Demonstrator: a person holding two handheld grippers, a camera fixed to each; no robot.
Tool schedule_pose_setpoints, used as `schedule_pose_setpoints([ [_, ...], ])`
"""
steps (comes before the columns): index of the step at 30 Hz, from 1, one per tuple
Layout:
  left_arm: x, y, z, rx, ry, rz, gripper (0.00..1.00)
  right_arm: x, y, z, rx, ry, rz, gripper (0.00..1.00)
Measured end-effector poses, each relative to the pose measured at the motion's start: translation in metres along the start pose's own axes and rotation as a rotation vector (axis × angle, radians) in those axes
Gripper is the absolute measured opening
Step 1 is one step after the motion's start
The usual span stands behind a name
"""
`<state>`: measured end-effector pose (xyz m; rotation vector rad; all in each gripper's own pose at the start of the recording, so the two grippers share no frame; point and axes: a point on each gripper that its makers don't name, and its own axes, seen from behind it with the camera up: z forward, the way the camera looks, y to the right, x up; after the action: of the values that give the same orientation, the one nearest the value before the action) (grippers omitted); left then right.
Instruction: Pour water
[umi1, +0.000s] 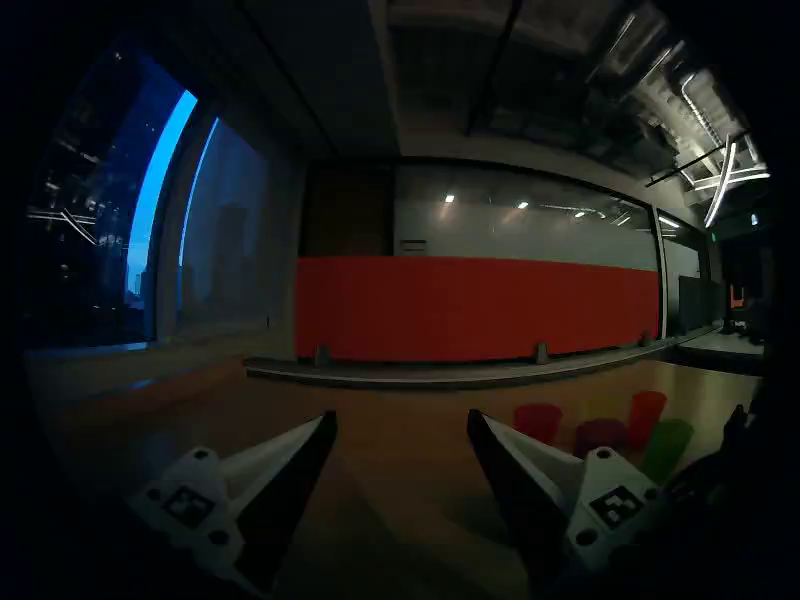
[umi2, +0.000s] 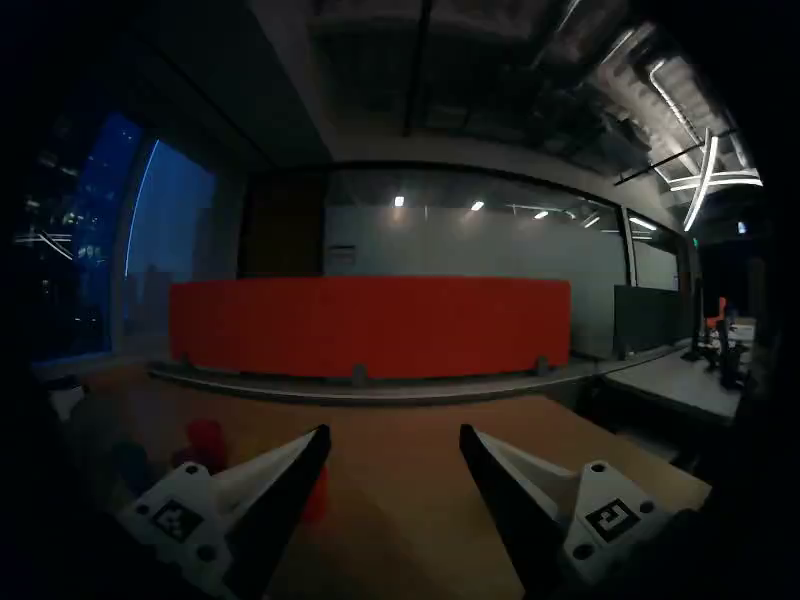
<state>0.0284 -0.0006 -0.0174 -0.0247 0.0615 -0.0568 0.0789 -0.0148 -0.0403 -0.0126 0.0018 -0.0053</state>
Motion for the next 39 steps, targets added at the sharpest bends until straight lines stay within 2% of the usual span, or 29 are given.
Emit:
schedule_pose_setpoints([
  [21, -0.025, 0.005, 0.002, -0.012, -0.045, 0.008, 0.96, 0.009, 0.004, -0.003, -0.010, 0.008, -0.008, 1.00],
  [39, -0.027, 0.007, 0.003, -0.021, -0.057, 0.022, 0.96, 0.012, 0.001, -0.004, 0.002, 0.018, -0.003, 1.00],
])
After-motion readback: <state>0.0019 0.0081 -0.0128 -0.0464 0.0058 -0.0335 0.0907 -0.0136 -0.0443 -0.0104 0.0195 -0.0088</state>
